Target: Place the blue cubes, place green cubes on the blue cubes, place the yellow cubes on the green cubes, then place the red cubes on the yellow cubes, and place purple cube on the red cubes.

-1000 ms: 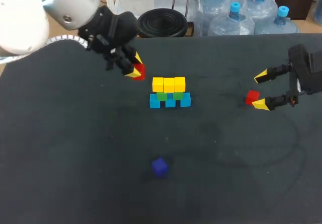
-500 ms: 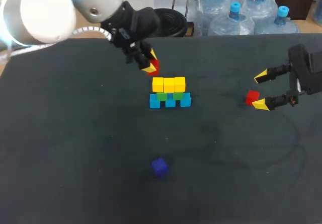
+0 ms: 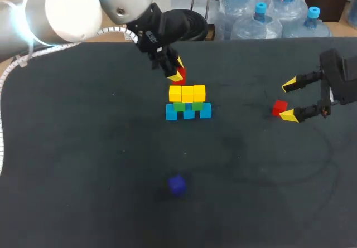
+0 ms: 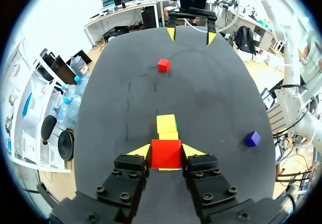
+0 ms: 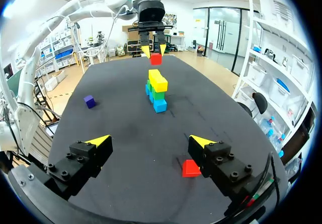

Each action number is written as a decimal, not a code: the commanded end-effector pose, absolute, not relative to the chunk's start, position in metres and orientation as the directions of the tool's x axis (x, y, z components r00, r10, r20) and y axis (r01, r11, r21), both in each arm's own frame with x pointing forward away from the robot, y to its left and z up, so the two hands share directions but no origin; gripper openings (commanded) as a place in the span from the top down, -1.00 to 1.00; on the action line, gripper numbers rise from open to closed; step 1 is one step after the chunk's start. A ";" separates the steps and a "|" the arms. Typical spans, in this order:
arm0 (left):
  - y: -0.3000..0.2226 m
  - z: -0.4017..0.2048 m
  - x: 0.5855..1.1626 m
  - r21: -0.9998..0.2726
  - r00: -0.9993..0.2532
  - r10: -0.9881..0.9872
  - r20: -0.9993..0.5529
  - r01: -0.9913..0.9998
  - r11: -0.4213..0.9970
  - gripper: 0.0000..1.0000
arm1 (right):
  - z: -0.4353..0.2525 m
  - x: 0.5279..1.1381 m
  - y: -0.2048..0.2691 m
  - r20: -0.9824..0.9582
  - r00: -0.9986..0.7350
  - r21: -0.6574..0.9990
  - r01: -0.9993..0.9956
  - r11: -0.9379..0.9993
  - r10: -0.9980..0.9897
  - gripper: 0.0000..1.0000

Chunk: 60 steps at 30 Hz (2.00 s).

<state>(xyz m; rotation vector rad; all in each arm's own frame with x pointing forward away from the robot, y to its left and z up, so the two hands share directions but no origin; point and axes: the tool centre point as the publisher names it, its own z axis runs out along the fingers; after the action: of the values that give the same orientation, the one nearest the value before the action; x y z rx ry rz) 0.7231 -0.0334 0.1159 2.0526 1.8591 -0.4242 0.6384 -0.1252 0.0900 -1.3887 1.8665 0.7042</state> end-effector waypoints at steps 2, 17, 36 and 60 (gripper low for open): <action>-0.038 0.115 0.727 0.035 0.095 0.899 -0.429 0.996 -0.088 1.00 | 0.090 0.639 -0.125 -0.793 -0.183 0.017 -0.960 0.278 -0.581 -1.00; -0.037 0.108 0.716 0.037 0.073 0.896 -0.438 0.997 -0.064 1.00 | 0.090 0.639 -0.125 -0.793 -0.183 0.017 -0.960 0.278 -0.581 -1.00; -0.036 0.099 0.714 0.018 0.066 0.893 -0.444 0.998 -0.064 1.00 | 0.090 0.639 -0.125 -0.793 -0.183 0.017 -0.960 0.278 -0.581 -1.00; -0.037 0.094 0.719 0.001 0.061 0.895 -0.441 0.998 -0.067 1.00 | 0.090 0.639 -0.125 -0.793 -0.183 0.017 -0.960 0.278 -0.581 -1.00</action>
<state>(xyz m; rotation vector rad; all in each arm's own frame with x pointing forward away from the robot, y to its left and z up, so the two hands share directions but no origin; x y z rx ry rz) 0.7155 -0.0364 0.0941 2.0316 1.9049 -0.4695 0.6384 -0.1252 0.0900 -1.3887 1.8665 0.7042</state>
